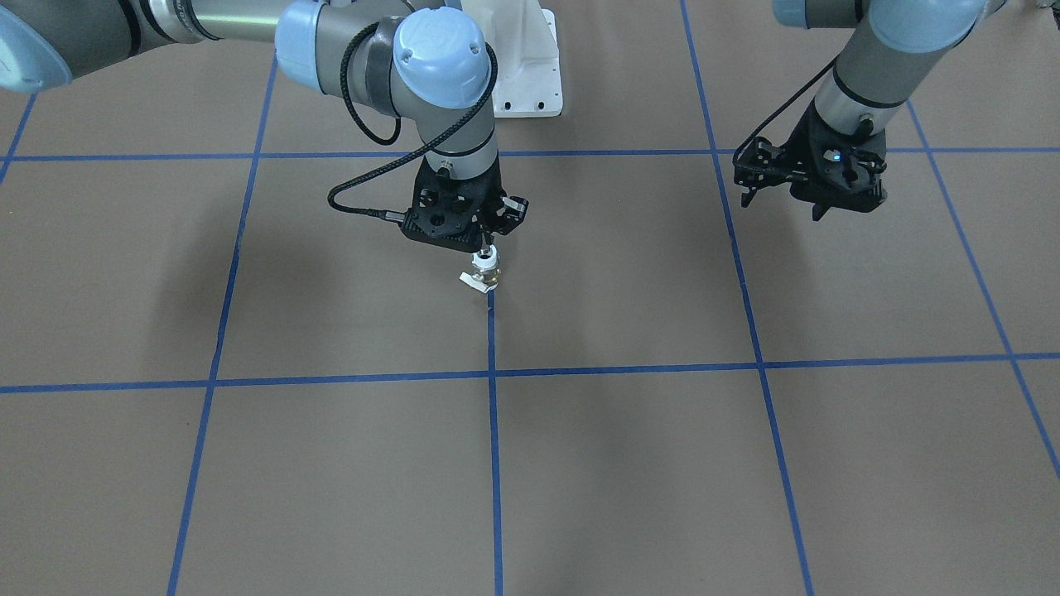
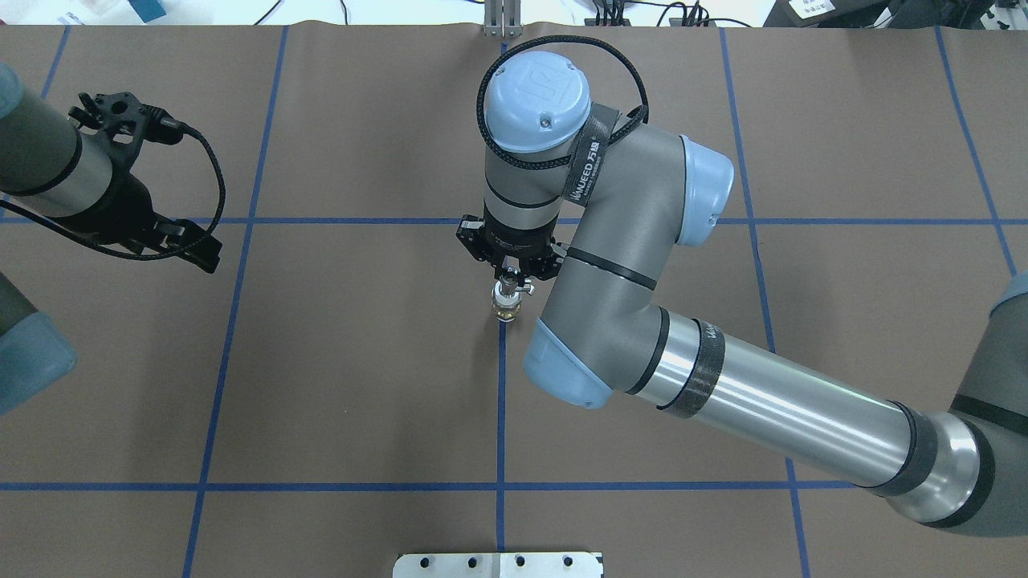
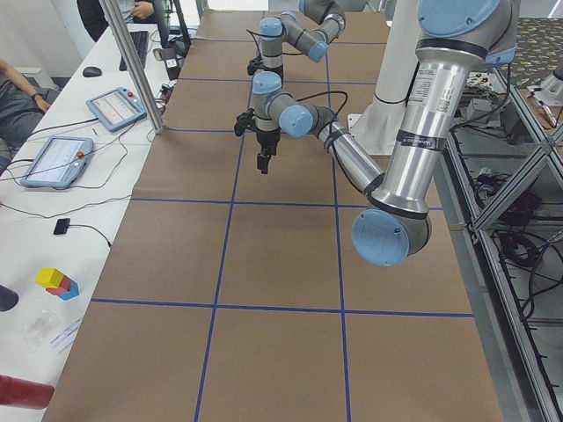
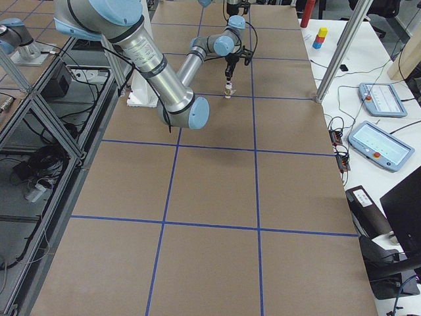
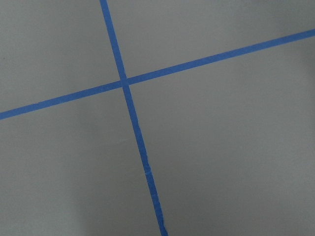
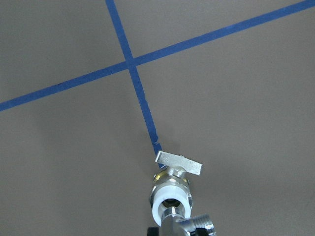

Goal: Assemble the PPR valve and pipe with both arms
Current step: 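Lower the silver fitting onto the valve top and press it in with the right gripper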

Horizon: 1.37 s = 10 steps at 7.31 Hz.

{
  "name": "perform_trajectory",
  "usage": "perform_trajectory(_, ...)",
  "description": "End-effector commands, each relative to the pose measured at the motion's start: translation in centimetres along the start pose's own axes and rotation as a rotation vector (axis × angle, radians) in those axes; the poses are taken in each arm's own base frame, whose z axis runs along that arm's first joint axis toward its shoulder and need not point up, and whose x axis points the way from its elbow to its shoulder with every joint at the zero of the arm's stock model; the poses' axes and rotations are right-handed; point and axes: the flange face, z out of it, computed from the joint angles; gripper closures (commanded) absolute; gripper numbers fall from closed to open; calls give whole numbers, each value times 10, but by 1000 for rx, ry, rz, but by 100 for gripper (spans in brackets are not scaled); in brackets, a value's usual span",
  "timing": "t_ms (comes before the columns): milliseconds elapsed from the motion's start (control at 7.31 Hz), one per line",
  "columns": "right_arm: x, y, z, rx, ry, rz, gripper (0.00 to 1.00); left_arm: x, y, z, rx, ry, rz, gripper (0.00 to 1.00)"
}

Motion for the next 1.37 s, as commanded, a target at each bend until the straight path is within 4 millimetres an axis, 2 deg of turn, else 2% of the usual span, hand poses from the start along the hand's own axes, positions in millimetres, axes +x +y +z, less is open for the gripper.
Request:
perform_trajectory(0,-1,0,0,1,-1,-1,100,0,0,0,-1,-1,-1,1)
perform_trajectory(1231,-3,-4,10,2,16,-5,100,-2,1,1,-3,-2,-2,1)
